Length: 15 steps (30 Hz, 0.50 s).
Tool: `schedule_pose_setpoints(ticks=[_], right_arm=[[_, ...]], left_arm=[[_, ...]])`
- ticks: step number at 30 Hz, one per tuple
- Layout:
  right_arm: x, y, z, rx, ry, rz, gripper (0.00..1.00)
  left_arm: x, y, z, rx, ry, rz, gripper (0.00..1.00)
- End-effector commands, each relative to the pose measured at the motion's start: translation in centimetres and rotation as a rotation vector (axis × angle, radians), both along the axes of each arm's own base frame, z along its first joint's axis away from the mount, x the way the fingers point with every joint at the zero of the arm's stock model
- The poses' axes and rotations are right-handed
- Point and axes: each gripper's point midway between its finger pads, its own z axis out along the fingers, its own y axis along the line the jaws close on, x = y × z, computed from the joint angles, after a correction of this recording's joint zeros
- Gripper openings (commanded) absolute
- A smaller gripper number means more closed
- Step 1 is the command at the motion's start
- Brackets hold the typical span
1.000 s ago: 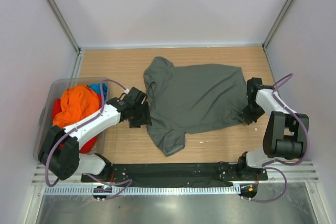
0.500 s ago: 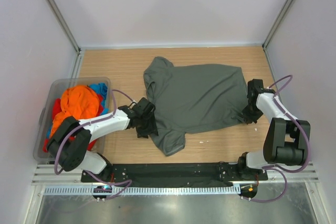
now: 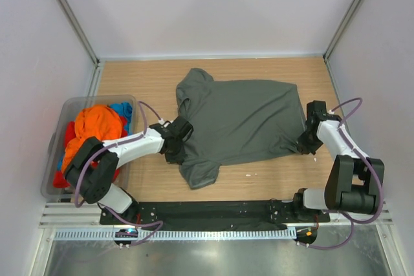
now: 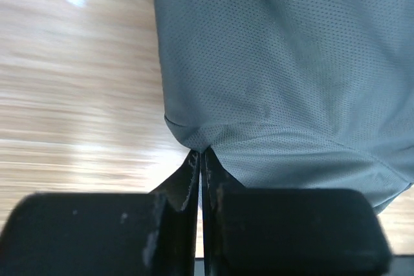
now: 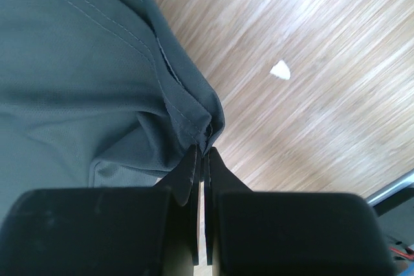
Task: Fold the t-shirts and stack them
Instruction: Fold the tshirt
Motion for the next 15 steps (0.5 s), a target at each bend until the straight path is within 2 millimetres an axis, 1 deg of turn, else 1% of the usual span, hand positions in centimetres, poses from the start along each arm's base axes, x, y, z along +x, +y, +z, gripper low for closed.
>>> schedule_pose_setpoints(ticks=[1, 2, 3, 4, 5, 6, 7, 8, 9, 10, 11, 12, 13, 14, 15], right_arm=[[0.0, 1.6, 0.9, 0.081, -0.089, 0.002, 0.01], [0.8, 2.1, 1.1, 0.104, -0.136, 0.026, 0.01], [0.9, 3.2, 1.5, 0.161, -0.184, 0.055, 0.01], [1.3, 3.9, 1.8, 0.194, -0.224, 0.076, 0.01], [1.2, 4.0, 2.0, 0.192, -0.234, 0.08, 0.01], [1.3, 4.5, 2.3, 0.22, -0.256, 0.093, 0.01], [1.3, 4.6, 2.7, 0.223, -0.275, 0.097, 0.01], [1.2, 4.8, 2.9, 0.228, -0.283, 0.097, 0.01], [1.2, 4.8, 3.1, 0.23, -0.287, 0.104, 0.01], [1.1, 5.1, 3.2, 0.24, -0.294, 0.112, 0.01], [1.0, 5.2, 3.3, 0.246, -0.293, 0.114, 0.01], [0.8, 5.3, 3.2, 0.248, -0.292, 0.119, 0.01], [0.8, 5.4, 3.2, 0.252, -0.295, 0.121, 0.01], [0.7, 5.5, 3.1, 0.256, -0.298, 0.123, 0.01], [0.5, 5.6, 2.9, 0.262, -0.295, 0.123, 0.01]], left_arm=[[2.9, 2.3, 2.6, 0.059, -0.112, 0.014, 0.0], [3.8, 1.6, 3.6, 0.017, -0.135, 0.008, 0.0], [4.4, 1.5, 4.2, 0.007, -0.153, -0.014, 0.04], [5.3, 1.4, 5.4, -0.008, -0.17, -0.004, 0.19], [5.6, 1.5, 6.0, -0.007, -0.175, -0.006, 0.19], [5.8, 1.8, 6.5, 0.014, -0.178, -0.005, 0.38], [5.7, 2.2, 7.0, 0.036, -0.176, -0.011, 0.45], [5.3, 2.7, 7.9, 0.055, -0.173, -0.009, 0.48], [5.0, 3.1, 8.4, 0.066, -0.184, -0.008, 0.5], [4.3, 2.7, 8.7, 0.061, -0.191, -0.028, 0.51], [3.3, 2.6, 8.4, 0.059, -0.184, -0.042, 0.51], [2.1, 1.5, 9.1, 0.005, -0.194, -0.071, 0.5], [1.3, 1.1, 8.9, -0.023, -0.179, -0.06, 0.5], [0.2, 0.9, 8.2, -0.04, -0.158, -0.062, 0.49], [-0.5, 0.5, 8.3, -0.064, -0.158, -0.066, 0.48]])
